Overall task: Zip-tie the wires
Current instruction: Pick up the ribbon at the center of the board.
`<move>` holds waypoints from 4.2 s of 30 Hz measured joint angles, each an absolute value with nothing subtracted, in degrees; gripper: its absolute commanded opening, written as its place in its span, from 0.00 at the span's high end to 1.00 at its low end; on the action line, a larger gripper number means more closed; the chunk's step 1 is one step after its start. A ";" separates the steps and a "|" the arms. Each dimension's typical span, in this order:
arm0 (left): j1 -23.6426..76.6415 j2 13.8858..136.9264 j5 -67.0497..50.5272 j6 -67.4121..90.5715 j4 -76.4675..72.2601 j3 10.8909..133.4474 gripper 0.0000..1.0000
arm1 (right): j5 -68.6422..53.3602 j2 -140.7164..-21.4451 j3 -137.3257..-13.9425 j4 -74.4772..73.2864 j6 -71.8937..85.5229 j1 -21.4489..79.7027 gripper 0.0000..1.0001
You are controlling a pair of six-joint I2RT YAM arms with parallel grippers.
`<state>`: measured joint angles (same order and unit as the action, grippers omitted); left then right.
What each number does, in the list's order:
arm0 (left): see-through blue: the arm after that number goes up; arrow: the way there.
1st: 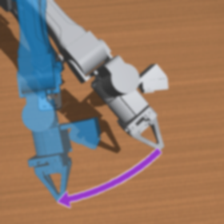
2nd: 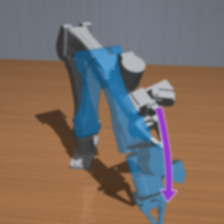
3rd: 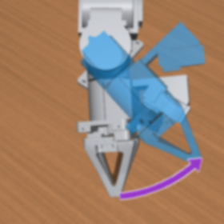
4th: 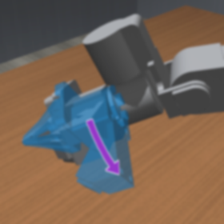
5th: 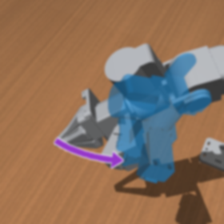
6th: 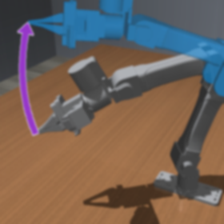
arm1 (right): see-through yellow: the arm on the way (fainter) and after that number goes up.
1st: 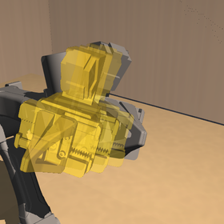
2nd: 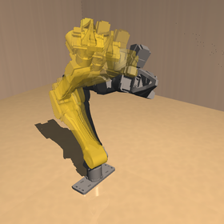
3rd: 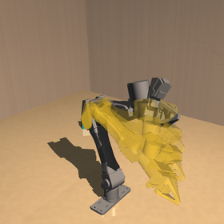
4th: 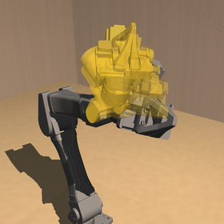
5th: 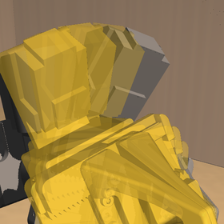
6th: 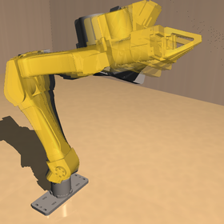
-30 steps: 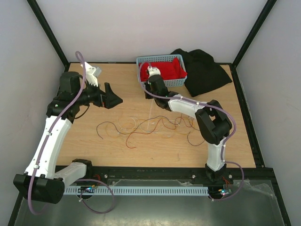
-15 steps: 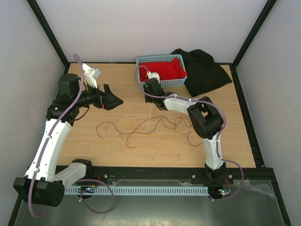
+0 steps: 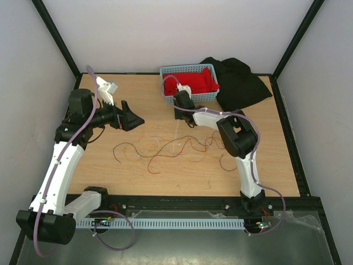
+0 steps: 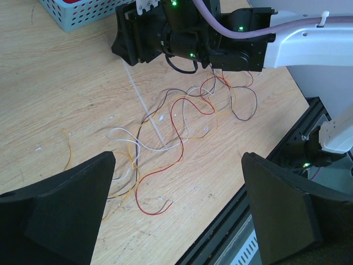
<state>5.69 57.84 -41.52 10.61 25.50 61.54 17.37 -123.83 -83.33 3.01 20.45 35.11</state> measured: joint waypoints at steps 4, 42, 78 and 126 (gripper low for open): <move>5.52 57.84 -41.60 10.61 25.02 61.52 0.01 | 17.32 -124.64 -84.49 2.98 20.29 34.96 0.49; 3.05 57.91 -44.21 12.19 22.06 59.07 0.01 | 21.32 -126.87 -88.75 -0.89 18.96 37.47 0.93; 13.32 58.22 -44.71 18.81 -1.37 58.94 0.01 | 14.22 -90.61 -93.17 5.89 14.76 39.38 0.99; 42.48 68.40 -13.85 1.69 -14.11 59.40 1.00 | 7.14 -51.70 -56.55 9.15 28.10 39.38 0.24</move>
